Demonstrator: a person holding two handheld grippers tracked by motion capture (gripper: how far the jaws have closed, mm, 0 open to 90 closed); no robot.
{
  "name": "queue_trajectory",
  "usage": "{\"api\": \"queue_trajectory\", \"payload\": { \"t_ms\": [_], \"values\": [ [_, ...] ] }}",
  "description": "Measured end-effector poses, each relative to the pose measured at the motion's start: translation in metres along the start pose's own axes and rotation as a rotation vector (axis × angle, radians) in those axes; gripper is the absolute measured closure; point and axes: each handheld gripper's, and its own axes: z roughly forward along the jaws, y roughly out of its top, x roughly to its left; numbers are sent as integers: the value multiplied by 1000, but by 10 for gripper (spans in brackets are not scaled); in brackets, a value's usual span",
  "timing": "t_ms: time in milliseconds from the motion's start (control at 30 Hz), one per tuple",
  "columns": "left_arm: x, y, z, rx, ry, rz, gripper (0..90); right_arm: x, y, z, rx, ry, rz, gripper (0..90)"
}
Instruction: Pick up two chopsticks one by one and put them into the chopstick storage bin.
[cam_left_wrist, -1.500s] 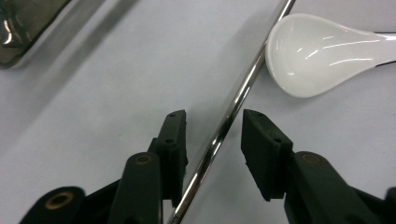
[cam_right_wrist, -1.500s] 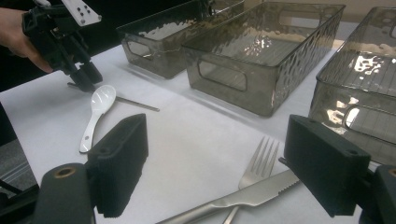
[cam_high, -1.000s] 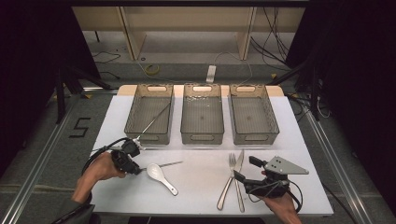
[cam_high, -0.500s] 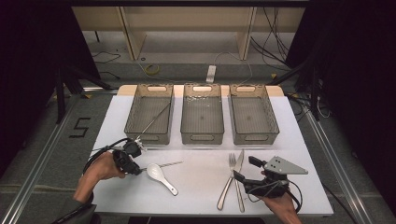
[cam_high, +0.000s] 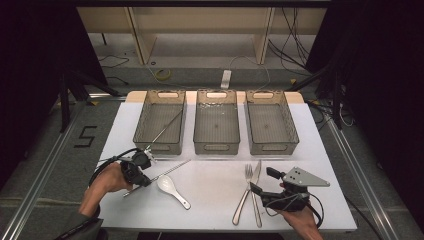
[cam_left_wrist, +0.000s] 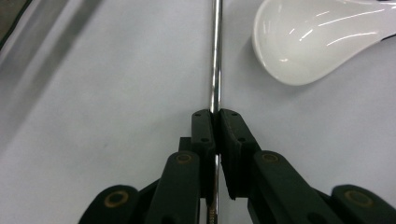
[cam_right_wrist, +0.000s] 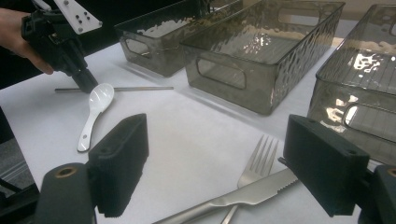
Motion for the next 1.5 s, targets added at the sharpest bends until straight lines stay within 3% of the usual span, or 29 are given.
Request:
{"api": "queue_trajectory", "payload": {
  "t_ms": [267,533,600,900,1033,1233,1400,1500],
  "values": [
    [0,0,-1,4,2,23,842,0,0,0,0,-1,-1,231],
    [1,-1,-4,-25,16,4,845,0,1,0,1,-1,-2,232],
    [1,-1,-8,-54,16,-12,845,-1,0,-1,2,-1,-1,231],
    [-4,2,-33,-129,36,-1,845,0,0,0,2,1,1,232],
    [0,-1,-36,-158,45,-31,845,-1,0,0,3,2,3,232],
    [6,-5,-51,-280,-1,-80,845,-1,0,0,6,2,4,232],
    [8,-5,-58,-355,-7,-120,844,-1,0,0,5,2,3,232],
    [10,-4,-59,-377,19,-148,844,-1,0,0,7,1,5,232]
  ]
}}
